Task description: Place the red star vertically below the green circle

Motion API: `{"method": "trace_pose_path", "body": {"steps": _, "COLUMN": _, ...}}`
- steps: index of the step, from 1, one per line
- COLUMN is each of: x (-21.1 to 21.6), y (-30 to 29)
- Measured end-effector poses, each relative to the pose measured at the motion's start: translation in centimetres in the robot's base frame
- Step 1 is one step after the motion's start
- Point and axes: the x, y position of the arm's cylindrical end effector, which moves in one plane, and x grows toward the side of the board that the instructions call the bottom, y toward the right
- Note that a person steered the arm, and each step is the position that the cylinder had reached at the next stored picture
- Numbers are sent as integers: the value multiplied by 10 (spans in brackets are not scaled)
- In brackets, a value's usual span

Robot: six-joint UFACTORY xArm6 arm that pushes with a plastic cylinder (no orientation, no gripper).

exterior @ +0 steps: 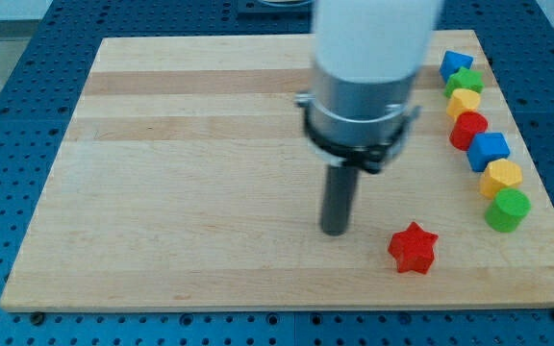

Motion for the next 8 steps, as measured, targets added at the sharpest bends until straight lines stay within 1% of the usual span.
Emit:
{"method": "trace_pose_path", "body": {"steps": 1, "x": 22, "y": -41}}
{"method": "trace_pose_path", "body": {"steps": 2, "x": 41, "y": -9}}
{"method": "trace_pose_path", "body": {"steps": 3, "x": 46, "y": 38}}
{"method": "trace_pose_path", "body": {"steps": 4, "x": 37, "y": 98}}
{"method": "trace_pose_path", "body": {"steps": 5, "x": 36, "y": 90}}
{"method": "trace_pose_path", "body": {"steps": 6, "x": 29, "y": 104}}
{"method": "trace_pose_path", "body": {"steps": 7, "x": 29, "y": 131}}
{"method": "trace_pose_path", "body": {"steps": 8, "x": 29, "y": 146}}
